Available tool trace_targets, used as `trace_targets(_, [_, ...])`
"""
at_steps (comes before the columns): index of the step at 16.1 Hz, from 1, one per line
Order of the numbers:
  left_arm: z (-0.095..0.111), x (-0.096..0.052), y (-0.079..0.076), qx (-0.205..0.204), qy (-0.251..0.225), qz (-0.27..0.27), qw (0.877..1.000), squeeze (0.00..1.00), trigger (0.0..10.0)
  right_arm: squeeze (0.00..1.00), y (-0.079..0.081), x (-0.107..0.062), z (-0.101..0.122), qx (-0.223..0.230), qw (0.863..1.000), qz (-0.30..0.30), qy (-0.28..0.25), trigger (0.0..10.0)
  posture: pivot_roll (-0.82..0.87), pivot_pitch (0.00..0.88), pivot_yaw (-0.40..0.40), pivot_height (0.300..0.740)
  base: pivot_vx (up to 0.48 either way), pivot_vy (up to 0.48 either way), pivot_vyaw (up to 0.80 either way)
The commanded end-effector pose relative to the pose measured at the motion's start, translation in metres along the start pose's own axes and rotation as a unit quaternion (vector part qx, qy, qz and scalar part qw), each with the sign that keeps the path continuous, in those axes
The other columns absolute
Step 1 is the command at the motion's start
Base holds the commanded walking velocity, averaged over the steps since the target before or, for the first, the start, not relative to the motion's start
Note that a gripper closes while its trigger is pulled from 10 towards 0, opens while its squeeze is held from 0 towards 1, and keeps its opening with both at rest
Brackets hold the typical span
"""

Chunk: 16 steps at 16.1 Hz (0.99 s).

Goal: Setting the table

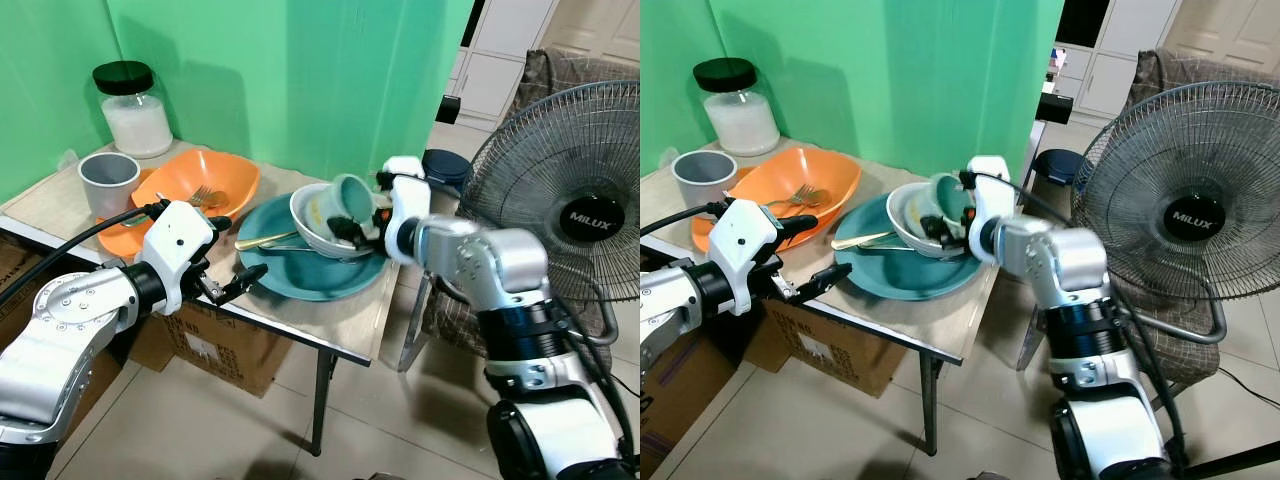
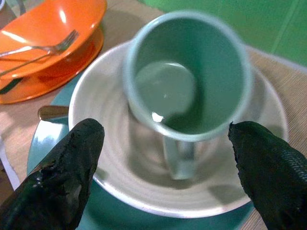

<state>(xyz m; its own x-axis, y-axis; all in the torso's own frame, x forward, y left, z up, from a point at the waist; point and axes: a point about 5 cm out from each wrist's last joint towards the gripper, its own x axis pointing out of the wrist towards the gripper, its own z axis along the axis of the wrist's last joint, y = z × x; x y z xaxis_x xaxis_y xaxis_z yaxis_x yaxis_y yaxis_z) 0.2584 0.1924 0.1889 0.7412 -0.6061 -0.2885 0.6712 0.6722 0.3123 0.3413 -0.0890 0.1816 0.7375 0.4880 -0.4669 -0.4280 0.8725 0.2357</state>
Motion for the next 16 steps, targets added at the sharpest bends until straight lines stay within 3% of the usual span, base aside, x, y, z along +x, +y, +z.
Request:
trace_targets(1, [0.006, -0.001, 0.000, 0.010, -0.007, -0.002, 1.000, 0.00, 10.0, 0.00, -0.002, -0.008, 0.012, -0.002, 1.000, 0.001, -0.017, 10.0, -0.02, 0.000, -0.046, 0.740, 0.000, 0.000, 0.00])
trace_targets(7, [0.008, 0.002, 0.000, 0.014, -0.010, -0.010, 1.000, 0.00, 10.0, 0.00, 0.001, -0.009, 0.013, -0.018, 1.000, -0.008, 0.002, 10.0, -0.02, 0.000, -0.047, 0.740, 0.000, 0.000, 0.00])
trace_targets(9, [0.008, 0.002, -0.002, 0.016, -0.009, -0.015, 1.000, 0.00, 10.0, 0.00, 0.005, -0.007, 0.004, -0.005, 0.999, -0.001, 0.033, 10.0, -0.02, 0.000, -0.046, 0.740, 0.000, 0.000, 0.00])
trace_targets(16, [0.007, 0.003, -0.002, 0.015, -0.010, -0.018, 1.000, 0.00, 10.0, 0.00, 0.007, 0.000, -0.006, 0.013, 0.998, 0.003, 0.067, 10.0, -0.02, 0.000, -0.051, 0.740, 0.000, 0.000, 0.00])
